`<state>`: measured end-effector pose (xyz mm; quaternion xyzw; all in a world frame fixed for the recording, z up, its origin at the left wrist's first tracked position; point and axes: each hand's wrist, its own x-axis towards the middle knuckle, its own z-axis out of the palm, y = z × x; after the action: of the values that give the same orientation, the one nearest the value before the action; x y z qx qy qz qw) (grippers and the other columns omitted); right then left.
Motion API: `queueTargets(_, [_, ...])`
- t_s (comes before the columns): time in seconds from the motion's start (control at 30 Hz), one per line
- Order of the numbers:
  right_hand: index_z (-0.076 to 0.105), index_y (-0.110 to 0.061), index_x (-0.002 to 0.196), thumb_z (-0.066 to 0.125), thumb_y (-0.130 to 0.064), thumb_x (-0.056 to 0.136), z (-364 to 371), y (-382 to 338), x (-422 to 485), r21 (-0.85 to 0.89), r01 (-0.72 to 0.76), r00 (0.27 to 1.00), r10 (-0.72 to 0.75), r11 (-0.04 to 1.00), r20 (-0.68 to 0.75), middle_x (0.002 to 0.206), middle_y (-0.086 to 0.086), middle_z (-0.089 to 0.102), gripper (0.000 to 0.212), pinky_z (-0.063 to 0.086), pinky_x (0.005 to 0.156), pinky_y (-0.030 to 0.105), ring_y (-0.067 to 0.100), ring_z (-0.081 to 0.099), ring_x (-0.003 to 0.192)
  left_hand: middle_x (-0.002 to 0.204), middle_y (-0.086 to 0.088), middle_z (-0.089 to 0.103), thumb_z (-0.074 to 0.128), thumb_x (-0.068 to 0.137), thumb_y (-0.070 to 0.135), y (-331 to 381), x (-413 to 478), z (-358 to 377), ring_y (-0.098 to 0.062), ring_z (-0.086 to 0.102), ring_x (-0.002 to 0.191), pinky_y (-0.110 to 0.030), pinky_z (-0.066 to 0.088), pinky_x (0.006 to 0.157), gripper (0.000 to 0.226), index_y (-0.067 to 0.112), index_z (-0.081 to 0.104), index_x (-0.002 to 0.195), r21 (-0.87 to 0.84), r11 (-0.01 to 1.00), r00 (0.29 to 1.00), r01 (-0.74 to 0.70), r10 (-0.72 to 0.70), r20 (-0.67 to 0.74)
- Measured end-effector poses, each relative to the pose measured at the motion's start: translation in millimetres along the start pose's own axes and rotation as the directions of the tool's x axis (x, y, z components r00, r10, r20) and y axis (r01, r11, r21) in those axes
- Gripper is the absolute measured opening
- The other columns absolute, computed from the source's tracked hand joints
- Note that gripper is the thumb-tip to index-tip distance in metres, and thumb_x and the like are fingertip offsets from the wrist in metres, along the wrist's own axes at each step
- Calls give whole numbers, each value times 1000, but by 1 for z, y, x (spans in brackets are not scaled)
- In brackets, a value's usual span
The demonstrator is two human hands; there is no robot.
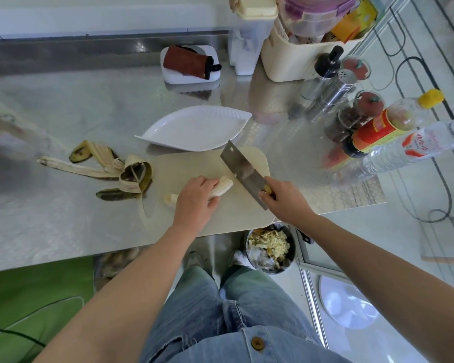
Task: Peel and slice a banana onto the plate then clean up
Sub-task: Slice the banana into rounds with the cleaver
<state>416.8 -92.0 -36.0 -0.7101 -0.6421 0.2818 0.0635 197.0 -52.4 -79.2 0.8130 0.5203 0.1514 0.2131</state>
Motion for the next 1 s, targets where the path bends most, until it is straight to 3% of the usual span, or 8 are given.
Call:
queueTargets(0.13, [53,-12,87,53,-17,91,-4,-6,-5,-50,61,985,-68,997,-161,70,-2,47,6,34,50,31,23,47,58,96,-4,59,64,82,35,8,7,0,-24,53,89,-35,41,77,31,14,65,105,52,999,997,11,-6,-81])
queueTargets(0.2, [63,-13,104,54,-14,88,-1,-12,-7,-143,87,962,-120,986,-247,84,2,54,19,35,48,28,25,51,56,86,2,61,48,87,50,26,13,-9,-15,54,79,-32,42,72,35,20,65,92,-178,980,990,87,-106,-94])
queueTargets(0.3, [63,-16,119,60,-7,80,7,-21,-13,-301,113,951,-191,947,-243,94,8,57,40,38,37,28,28,49,43,65,1,67,34,89,61,62,33,-21,-14,57,58,-32,44,65,58,15,62,70,-597,668,892,445,-388,230])
queueTargets(0.4, [61,-13,120,65,-5,75,10,-22,-18,-350,112,952,-202,930,-231,96,10,56,46,41,31,30,29,44,36,60,-10,66,42,93,31,73,45,-12,-23,55,47,-30,40,55,40,10,61,65,-725,384,785,572,-515,346])
queueTargets(0.6, [39,-31,143,31,-59,92,-4,-15,-21,-119,194,971,-208,974,-118,123,1,41,59,53,72,36,15,54,79,45,-8,59,36,95,13,69,41,-8,-22,48,35,-24,35,41,37,3,57,66,-735,373,765,567,-570,301])
queueTargets(0.7, [20,-48,147,17,-59,93,-4,-14,-9,-44,297,955,-298,954,-10,151,2,17,55,27,105,38,20,33,125,48,-8,60,35,95,13,66,43,-11,-22,49,36,-24,37,39,37,3,56,66,-730,387,769,564,-568,293])
queueTargets(0.83, [11,-56,145,8,-62,91,3,-16,5,-9,329,936,-324,944,134,160,-4,-10,54,9,112,43,23,1,144,47,-8,59,31,94,12,62,42,-13,-26,51,41,-27,38,41,40,4,53,62,-731,343,734,589,-605,308])
queueTargets(1.0, [16,-51,146,10,-60,92,12,-8,18,17,207,964,-207,978,164,161,-5,-5,55,5,115,45,20,-1,145,40,-9,57,29,97,14,58,37,-17,-24,47,35,-23,35,36,39,3,55,69,-692,351,705,631,-631,323])
